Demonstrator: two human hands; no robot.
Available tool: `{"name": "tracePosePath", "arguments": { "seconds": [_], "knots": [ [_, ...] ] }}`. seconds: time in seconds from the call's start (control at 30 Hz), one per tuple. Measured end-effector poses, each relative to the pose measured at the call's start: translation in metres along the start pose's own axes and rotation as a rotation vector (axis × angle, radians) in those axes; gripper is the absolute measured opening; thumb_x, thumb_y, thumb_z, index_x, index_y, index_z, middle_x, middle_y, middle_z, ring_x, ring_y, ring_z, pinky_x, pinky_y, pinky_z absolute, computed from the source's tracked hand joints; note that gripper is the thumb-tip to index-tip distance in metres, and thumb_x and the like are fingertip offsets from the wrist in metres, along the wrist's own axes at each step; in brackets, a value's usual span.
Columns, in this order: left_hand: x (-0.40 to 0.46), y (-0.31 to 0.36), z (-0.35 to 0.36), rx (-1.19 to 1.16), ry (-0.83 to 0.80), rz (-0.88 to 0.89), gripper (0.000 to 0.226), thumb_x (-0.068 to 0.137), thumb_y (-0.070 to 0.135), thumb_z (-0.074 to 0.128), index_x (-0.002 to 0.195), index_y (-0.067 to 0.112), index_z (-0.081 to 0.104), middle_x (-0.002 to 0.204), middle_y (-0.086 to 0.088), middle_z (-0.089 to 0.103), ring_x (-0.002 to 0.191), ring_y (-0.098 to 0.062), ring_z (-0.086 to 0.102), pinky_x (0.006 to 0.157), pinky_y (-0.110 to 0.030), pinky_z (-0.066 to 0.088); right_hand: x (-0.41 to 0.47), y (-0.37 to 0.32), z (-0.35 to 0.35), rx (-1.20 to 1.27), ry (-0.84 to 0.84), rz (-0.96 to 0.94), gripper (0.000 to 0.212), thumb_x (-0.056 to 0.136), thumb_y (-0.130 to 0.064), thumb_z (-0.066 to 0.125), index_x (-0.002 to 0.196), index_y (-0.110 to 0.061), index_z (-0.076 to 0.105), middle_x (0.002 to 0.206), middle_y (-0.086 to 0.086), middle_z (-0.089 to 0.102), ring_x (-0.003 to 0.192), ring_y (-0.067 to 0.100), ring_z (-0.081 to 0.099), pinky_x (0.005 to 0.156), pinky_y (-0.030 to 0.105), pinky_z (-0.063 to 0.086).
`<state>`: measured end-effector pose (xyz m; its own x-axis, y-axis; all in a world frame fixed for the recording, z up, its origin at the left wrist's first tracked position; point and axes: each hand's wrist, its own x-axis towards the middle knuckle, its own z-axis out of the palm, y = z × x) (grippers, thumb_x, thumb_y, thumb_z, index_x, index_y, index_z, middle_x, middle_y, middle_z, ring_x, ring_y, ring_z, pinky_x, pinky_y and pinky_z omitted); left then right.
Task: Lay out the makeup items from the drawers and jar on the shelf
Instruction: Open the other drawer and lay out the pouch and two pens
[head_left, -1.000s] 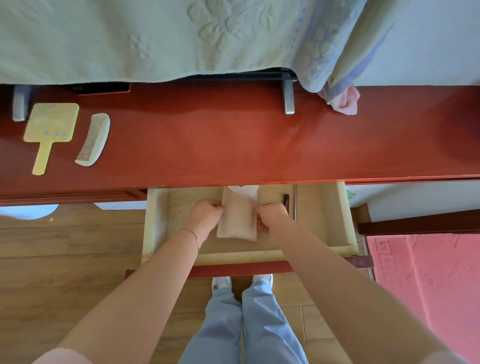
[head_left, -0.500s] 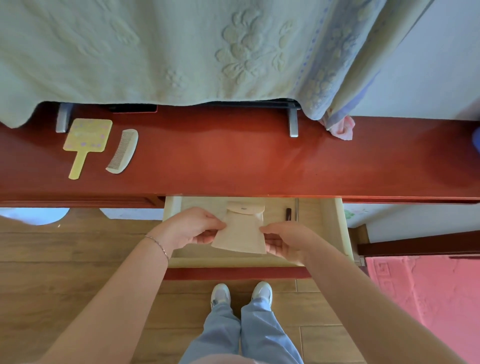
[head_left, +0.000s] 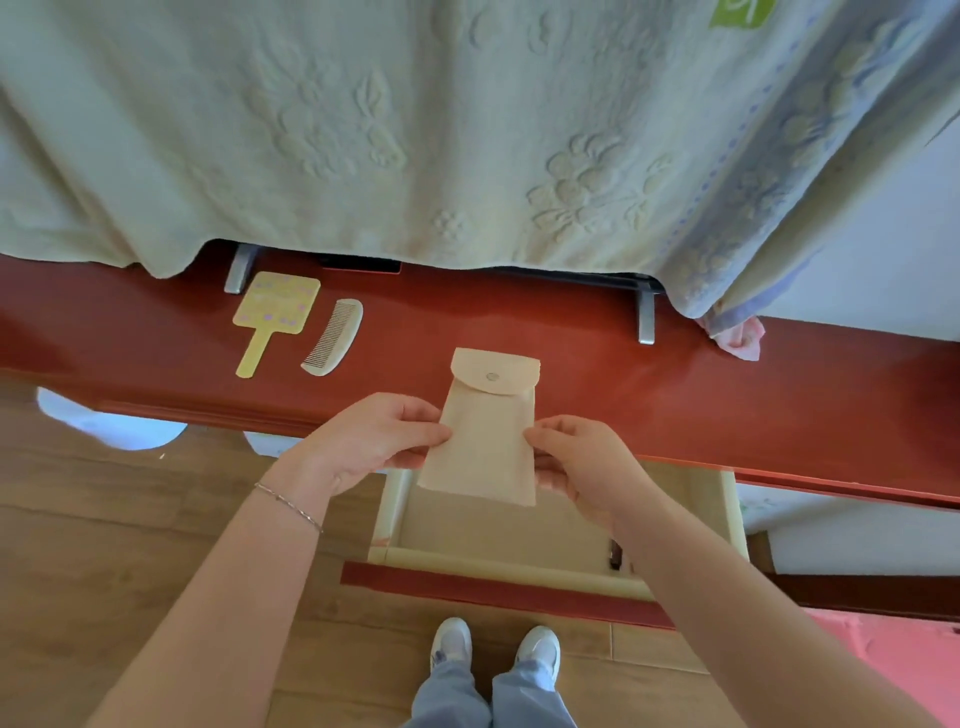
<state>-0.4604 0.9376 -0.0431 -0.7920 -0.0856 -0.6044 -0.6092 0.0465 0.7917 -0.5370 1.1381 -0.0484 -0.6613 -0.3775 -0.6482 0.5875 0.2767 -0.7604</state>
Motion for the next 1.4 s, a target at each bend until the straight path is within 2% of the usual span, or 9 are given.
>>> {"name": "tracePosePath", "arguments": {
  "seconds": [0.17, 0.3, 0.53, 0.7, 0.8, 0.93, 1.07, 1.2, 1.4],
  "knots": [
    [0.015, -0.009, -0.021, 0.009, 0.146, 0.044, 0.014, 0.086, 0.012, 0.062, 0.097, 0.014, 0.069, 0.099, -0.008, 0.072, 0.094, -0.022, 0.067, 0.086, -0.031, 0.054, 0.035, -0.015, 0.025, -0.099, 0.017, -0.05, 0.009, 0.087, -0.002, 0.054, 0.092, -0.001, 0.062, 0.085, 0.011, 0.07, 0.068, 0.017, 0.065, 0.057, 0.023, 0.053],
    [0.034, -0.016, -0.037, 0.014, 0.229, 0.076, 0.018, 0.087, 0.009, 0.058, 0.095, 0.022, 0.067, 0.098, 0.001, 0.071, 0.088, -0.009, 0.068, 0.08, -0.022, 0.054, 0.066, -0.022, 0.047, -0.126, 0.018, -0.031, 0.011, 0.086, 0.001, 0.054, 0.094, -0.003, 0.06, 0.088, 0.007, 0.069, 0.071, 0.014, 0.068, 0.061, 0.022, 0.055],
    [0.073, -0.026, -0.066, 0.108, 0.286, 0.109, 0.034, 0.084, 0.013, 0.057, 0.116, 0.024, 0.062, 0.105, 0.008, 0.068, 0.099, -0.009, 0.061, 0.089, -0.031, 0.048, 0.127, -0.027, 0.075, -0.191, 0.068, -0.019, 0.019, 0.085, 0.005, 0.051, 0.092, -0.01, 0.059, 0.097, 0.009, 0.067, 0.089, 0.022, 0.067, 0.079, 0.034, 0.057],
    [0.093, -0.027, -0.065, 0.406, 0.463, 0.201, 0.035, 0.088, 0.01, 0.05, 0.121, 0.02, 0.056, 0.096, 0.006, 0.062, 0.081, -0.009, 0.058, 0.063, -0.017, 0.042, 0.154, -0.025, 0.088, -0.297, 0.138, -0.055, 0.02, 0.081, 0.002, 0.05, 0.089, -0.014, 0.06, 0.092, 0.005, 0.067, 0.081, 0.02, 0.068, 0.078, 0.038, 0.058],
    [0.105, -0.037, -0.064, 0.543, 0.548, 0.246, 0.033, 0.088, 0.011, 0.049, 0.12, 0.017, 0.056, 0.097, -0.001, 0.062, 0.084, -0.02, 0.059, 0.066, -0.026, 0.044, 0.16, -0.024, 0.093, -0.439, 0.203, -0.116, 0.021, 0.076, -0.004, 0.048, 0.087, -0.018, 0.059, 0.087, 0.002, 0.067, 0.076, 0.02, 0.067, 0.071, 0.041, 0.058],
    [0.11, -0.044, -0.053, 0.645, 0.648, 0.266, 0.041, 0.091, 0.01, 0.05, 0.132, 0.01, 0.046, 0.113, -0.007, 0.051, 0.1, -0.022, 0.052, 0.081, -0.028, 0.042, 0.156, -0.027, 0.093, -0.696, 0.238, -0.249, 0.019, 0.084, -0.01, 0.049, 0.098, -0.017, 0.059, 0.088, -0.002, 0.06, 0.065, 0.009, 0.054, 0.05, 0.022, 0.041],
    [0.1, -0.043, -0.043, 0.773, 0.771, 0.362, 0.039, 0.088, 0.008, 0.052, 0.127, 0.007, 0.051, 0.114, -0.012, 0.054, 0.105, -0.026, 0.052, 0.08, -0.033, 0.047, 0.143, -0.021, 0.082, -0.745, 0.23, -0.353, 0.033, 0.087, -0.021, 0.052, 0.119, -0.017, 0.055, 0.096, 0.0, 0.06, 0.086, 0.016, 0.055, 0.072, 0.028, 0.046],
    [0.079, -0.037, 0.003, 0.996, 0.586, 0.747, 0.031, 0.082, 0.011, 0.049, 0.11, 0.009, 0.062, 0.09, -0.004, 0.061, 0.075, -0.019, 0.058, 0.057, -0.028, 0.048, 0.104, 0.002, 0.054, -0.733, 0.196, -0.536, 0.035, 0.092, -0.021, 0.049, 0.126, -0.021, 0.047, 0.093, -0.004, 0.059, 0.082, 0.012, 0.057, 0.072, 0.025, 0.048],
    [0.075, -0.056, 0.089, 0.891, 0.31, 0.937, 0.023, 0.084, 0.012, 0.05, 0.102, 0.009, 0.063, 0.093, -0.002, 0.063, 0.073, -0.014, 0.058, 0.058, -0.024, 0.049, 0.044, 0.067, -0.03, -0.873, 0.346, -0.667, 0.017, 0.086, -0.01, 0.058, 0.102, -0.013, 0.059, 0.079, -0.007, 0.061, 0.068, 0.009, 0.057, 0.056, 0.024, 0.049]
  ]
}}
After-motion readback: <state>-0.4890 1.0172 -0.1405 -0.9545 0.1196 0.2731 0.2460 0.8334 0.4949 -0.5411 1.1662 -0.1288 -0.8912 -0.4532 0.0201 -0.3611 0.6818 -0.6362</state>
